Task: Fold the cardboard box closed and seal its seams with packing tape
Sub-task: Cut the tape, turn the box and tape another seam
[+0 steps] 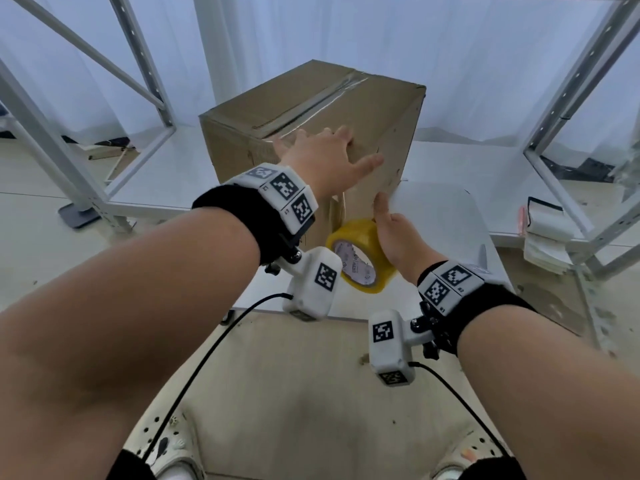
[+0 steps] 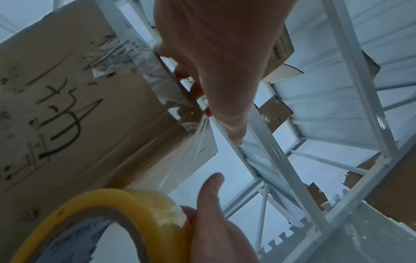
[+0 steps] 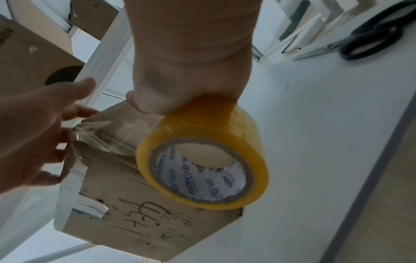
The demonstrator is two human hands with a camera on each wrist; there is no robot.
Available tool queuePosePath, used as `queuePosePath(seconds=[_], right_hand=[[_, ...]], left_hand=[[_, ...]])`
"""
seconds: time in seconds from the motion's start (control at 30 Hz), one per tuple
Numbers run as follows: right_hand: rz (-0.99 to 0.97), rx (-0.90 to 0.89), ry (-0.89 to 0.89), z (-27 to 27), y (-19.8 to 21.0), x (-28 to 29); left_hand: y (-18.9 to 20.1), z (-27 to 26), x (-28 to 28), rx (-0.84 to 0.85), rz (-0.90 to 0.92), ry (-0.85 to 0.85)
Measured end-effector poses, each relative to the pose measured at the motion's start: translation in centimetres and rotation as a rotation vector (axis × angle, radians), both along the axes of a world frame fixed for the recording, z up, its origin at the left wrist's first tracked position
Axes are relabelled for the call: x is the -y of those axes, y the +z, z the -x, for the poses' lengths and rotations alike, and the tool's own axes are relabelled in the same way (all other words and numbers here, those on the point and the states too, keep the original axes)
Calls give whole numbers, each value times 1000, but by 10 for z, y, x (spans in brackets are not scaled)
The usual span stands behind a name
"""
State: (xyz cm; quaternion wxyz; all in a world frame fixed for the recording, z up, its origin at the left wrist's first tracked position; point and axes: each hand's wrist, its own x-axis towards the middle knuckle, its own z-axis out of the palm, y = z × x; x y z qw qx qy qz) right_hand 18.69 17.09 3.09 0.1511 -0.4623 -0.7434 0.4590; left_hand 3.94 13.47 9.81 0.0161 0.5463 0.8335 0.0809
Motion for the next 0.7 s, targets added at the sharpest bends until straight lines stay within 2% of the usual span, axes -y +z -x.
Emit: queuePosePath(seconds=[0.13, 0.3, 0.47, 0.53, 0.63, 0.7], right_hand=[[36, -80, 72, -7, 0, -2], [97, -52, 190, -13, 3, 0], [115, -9, 168, -16, 2, -5], [80, -8, 107, -19, 1, -12], [-61, 54, -2, -28, -2, -24], [-165, 143, -35, -37, -6, -32]], left_hand=[[3, 2, -2, 31, 12, 1], [5, 18, 11, 84, -73, -61], [13, 20, 13, 130, -94, -95], [17, 5, 8, 77, -112, -67], [14, -17, -3, -199, -27, 4], [10, -20, -7, -292, 42, 33]])
